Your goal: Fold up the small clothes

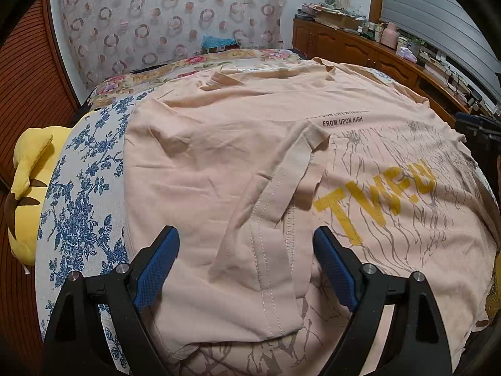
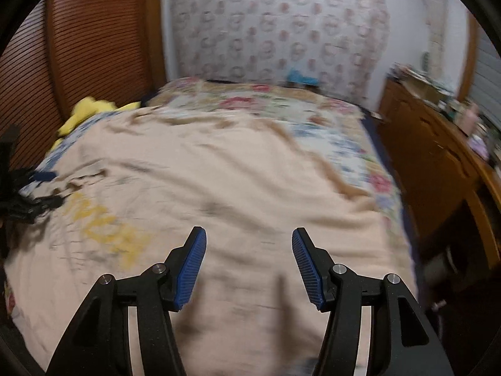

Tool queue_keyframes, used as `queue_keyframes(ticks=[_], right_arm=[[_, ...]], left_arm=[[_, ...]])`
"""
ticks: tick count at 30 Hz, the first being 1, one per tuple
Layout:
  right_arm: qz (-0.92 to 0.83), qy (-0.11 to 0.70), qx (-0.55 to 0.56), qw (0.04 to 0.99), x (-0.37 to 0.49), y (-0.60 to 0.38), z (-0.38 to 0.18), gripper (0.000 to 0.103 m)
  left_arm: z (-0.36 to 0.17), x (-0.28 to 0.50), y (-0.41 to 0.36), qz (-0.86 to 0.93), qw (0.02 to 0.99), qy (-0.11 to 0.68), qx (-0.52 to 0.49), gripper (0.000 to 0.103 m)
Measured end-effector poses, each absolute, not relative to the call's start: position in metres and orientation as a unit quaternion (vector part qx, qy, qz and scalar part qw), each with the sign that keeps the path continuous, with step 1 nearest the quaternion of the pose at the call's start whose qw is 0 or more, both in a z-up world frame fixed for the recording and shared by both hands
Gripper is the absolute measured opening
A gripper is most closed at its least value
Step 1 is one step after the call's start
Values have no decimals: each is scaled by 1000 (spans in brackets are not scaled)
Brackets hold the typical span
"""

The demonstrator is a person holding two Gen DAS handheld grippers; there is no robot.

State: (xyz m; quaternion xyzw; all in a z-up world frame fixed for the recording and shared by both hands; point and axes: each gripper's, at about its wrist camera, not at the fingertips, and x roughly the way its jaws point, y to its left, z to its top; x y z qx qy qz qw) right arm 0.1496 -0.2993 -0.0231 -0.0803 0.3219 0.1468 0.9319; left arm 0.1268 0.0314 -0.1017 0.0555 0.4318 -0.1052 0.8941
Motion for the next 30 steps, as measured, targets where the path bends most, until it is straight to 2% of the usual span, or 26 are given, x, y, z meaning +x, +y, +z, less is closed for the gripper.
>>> queue_keyframes(ticks=[12,22,30], right_arm=[[53,363,-33,930,156,-419,-51,59],[84,378,11,922,163,-438,-51,59],[93,384,22,918,167,-436,-58,56]], left_arm=[[-93,119,29,-99,906,408,52,88],[-53,104,7,-117,937,328,10,88],[-42,108,-12,-116,942,314,10,88]])
